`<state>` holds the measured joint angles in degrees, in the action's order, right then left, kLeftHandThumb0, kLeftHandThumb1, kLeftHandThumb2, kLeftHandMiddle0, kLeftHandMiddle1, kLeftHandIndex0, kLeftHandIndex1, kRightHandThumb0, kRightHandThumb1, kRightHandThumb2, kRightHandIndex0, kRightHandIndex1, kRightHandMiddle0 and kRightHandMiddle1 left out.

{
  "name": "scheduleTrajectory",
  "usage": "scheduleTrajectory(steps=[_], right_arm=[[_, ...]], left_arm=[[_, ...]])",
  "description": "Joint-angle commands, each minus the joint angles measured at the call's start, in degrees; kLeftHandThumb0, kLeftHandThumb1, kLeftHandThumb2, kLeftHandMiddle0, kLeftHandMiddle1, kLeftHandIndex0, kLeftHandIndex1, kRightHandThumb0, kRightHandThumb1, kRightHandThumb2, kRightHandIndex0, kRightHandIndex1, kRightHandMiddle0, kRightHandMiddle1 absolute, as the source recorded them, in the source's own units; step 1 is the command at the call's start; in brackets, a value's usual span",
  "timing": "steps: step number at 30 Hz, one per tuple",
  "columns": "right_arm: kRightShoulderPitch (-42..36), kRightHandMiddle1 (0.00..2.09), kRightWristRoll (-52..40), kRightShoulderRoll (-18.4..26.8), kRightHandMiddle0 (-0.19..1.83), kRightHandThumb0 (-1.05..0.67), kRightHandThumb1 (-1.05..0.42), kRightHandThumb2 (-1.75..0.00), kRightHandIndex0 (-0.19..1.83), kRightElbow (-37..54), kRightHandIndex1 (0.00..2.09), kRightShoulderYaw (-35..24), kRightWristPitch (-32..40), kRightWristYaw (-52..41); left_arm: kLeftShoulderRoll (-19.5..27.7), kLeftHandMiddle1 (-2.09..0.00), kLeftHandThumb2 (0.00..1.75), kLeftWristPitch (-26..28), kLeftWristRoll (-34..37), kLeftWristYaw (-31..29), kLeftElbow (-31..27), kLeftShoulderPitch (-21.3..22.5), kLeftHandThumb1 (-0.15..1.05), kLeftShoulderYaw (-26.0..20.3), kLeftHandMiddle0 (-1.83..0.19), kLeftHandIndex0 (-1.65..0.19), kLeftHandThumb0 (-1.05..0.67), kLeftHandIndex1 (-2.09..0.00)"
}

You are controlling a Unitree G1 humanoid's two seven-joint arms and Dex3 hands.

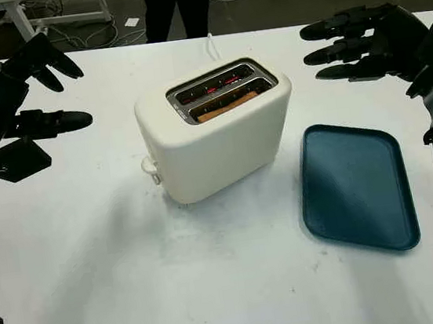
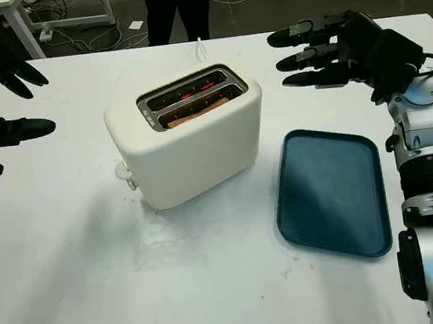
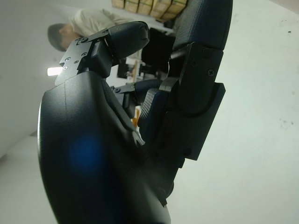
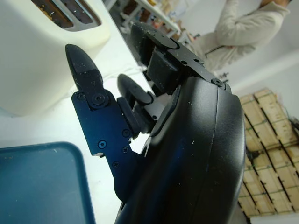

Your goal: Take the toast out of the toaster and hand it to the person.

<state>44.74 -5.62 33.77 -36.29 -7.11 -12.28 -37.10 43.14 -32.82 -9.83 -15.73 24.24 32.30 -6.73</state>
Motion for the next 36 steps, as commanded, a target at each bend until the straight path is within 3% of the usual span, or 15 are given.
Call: scheduleTrajectory(steps=[1, 36], right_arm=[[0.86, 0.00, -0.47, -0.11, 0.86, -0.41, -0.69, 0.00, 0.90, -0.22, 0.13, -0.12, -0.12, -0.20], [1.23, 0.00, -0.35, -0.15, 0.85, -0.42, -0.70, 0.00, 0.88, -1.12, 0.13, 0.00, -0.99, -0.99]], left_arm=[[-0.02, -1.64, 0.17, -0.58, -0.22, 0.55, -0.01, 0.22, 0.92, -0.05, -0.27, -0.15, -0.94, -1.51], [0.03, -1.62, 0.16, -0.17, -0.32, 0.56, 0.09, 0.02, 0.92, -0.05, -0.27, -0.16, -0.94, -1.49]])
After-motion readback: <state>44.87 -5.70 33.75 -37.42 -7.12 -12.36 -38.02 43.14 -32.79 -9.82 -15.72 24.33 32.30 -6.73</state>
